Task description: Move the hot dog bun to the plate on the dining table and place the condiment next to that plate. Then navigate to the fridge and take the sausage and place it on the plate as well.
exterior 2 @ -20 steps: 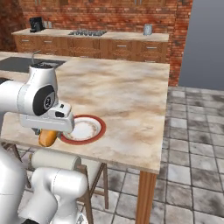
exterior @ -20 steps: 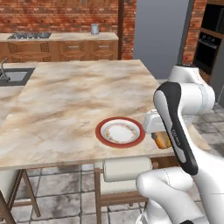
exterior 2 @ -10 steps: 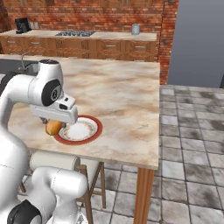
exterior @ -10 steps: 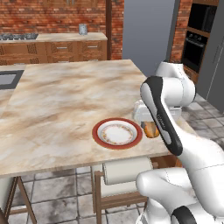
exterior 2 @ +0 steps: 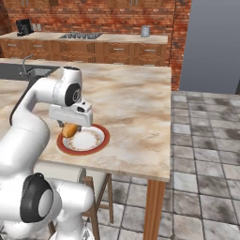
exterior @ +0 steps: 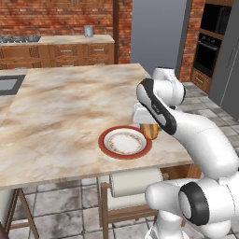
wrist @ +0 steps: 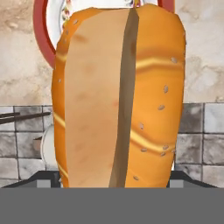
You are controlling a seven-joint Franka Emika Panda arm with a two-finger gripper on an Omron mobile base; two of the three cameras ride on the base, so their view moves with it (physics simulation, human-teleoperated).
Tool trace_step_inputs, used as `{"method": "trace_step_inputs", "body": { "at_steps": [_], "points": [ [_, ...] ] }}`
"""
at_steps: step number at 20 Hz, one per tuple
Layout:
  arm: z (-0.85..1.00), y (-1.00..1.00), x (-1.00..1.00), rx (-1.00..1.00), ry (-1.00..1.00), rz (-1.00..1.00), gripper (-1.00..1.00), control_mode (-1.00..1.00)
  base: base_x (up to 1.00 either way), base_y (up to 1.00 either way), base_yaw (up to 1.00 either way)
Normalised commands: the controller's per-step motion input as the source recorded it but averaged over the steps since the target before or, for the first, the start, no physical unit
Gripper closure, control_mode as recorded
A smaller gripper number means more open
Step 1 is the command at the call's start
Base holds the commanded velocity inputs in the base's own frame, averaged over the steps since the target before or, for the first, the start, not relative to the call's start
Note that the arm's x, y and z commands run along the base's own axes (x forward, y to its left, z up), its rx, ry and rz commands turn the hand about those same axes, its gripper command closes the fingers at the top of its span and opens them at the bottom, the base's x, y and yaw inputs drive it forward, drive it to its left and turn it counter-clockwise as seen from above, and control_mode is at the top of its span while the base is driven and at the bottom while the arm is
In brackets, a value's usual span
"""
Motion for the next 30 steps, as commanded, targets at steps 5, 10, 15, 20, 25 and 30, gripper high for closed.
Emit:
{"method": "trace_step_inputs", "body": {
  "at_steps": [5,10,15,20,25,30],
  "points": [
    [-0.58,0.27,0.52,0.00,0.01,-0.01,1.00,-1.00,0.00,0.00,0.00],
    [-0.49,0.29,0.40,0.00,0.00,-0.02,1.00,-1.00,0.00,0.00,0.00],
    [-0.37,0.11,0.34,0.00,0.00,-0.02,1.00,-1.00,0.00,0.00,0.00],
    [-0.28,0.00,0.33,0.00,0.00,-0.05,1.00,-1.00,0.00,0.00,0.00],
    [-0.26,0.00,0.34,0.00,0.00,-0.06,1.00,-1.00,0.00,0.00,0.00],
    [-0.30,0.02,0.31,0.00,0.00,-0.05,1.00,-1.00,0.00,0.00,0.00]
  ]
}}
